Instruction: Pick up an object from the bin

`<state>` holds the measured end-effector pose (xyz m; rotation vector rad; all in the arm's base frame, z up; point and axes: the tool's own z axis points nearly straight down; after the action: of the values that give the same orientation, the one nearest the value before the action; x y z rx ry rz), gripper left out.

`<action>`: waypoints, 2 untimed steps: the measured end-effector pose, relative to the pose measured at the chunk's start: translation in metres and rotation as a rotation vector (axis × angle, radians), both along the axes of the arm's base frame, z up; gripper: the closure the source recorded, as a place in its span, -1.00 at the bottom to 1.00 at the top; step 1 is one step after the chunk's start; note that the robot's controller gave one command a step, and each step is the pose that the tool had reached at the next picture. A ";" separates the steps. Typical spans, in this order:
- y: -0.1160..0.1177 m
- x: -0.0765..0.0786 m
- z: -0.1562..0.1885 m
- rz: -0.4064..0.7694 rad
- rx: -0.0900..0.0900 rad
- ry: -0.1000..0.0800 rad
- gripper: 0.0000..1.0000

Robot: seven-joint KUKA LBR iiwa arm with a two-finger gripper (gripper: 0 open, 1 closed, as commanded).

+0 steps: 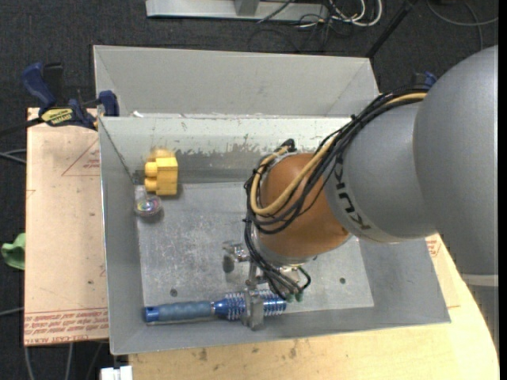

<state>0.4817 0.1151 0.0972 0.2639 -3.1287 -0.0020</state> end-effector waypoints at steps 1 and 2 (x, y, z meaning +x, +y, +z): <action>-0.004 0.005 -0.024 0.069 0.004 -0.024 -1.00; -0.005 -0.001 -0.028 0.069 0.000 -0.003 1.00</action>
Offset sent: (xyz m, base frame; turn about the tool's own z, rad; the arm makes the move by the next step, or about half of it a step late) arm -0.0018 -0.0051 -0.0272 -0.0727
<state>0.4803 0.1103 0.0695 0.3722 -3.1208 -0.0019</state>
